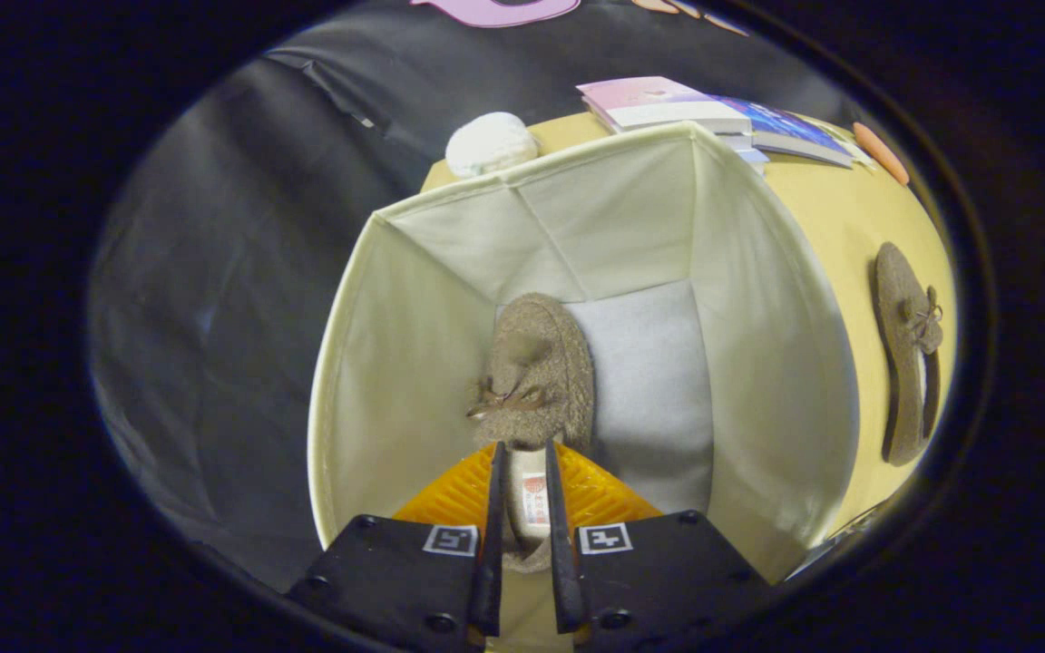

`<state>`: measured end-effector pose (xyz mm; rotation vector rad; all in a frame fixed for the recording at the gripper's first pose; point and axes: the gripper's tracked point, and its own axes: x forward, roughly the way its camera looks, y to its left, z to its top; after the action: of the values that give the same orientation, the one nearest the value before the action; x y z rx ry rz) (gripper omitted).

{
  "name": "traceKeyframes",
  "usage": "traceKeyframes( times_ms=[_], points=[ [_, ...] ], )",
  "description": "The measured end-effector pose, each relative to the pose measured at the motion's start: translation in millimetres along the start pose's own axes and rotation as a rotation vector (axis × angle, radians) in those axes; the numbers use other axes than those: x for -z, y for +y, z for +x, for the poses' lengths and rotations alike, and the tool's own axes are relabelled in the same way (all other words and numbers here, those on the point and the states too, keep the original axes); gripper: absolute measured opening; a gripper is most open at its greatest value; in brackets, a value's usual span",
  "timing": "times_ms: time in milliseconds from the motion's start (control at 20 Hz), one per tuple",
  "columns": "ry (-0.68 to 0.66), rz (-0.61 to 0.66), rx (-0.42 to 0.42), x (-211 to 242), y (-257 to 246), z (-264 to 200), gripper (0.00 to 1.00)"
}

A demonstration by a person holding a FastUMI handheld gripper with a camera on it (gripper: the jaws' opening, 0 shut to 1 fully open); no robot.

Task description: Open the storage box then place both shoes into the box .Put the left shoe in first, then the right shoe, with the right side of both shoes facing outward in a uniform manner.

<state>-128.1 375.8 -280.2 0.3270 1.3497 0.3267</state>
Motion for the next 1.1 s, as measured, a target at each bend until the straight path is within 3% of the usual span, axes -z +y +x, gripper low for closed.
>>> traceKeyframes(
  times_ms=[100,400,550,850,1100],
  points=[
    [-0.031,-0.012,-0.007,-6.4,-5.5,-8.9,0.24],
    [-0.233,0.011,-0.075,-52.7,-20.6,-57.4,0.24],
    [-0.337,0.014,-0.069,-81.0,-42.9,-89.2,0.25],
    [-0.449,0.064,0.098,-113.0,-155.4,-132.8,0.24],
    [-0.458,0.15,0.234,-105.8,-250.2,-154.9,0.24]
  ],
)
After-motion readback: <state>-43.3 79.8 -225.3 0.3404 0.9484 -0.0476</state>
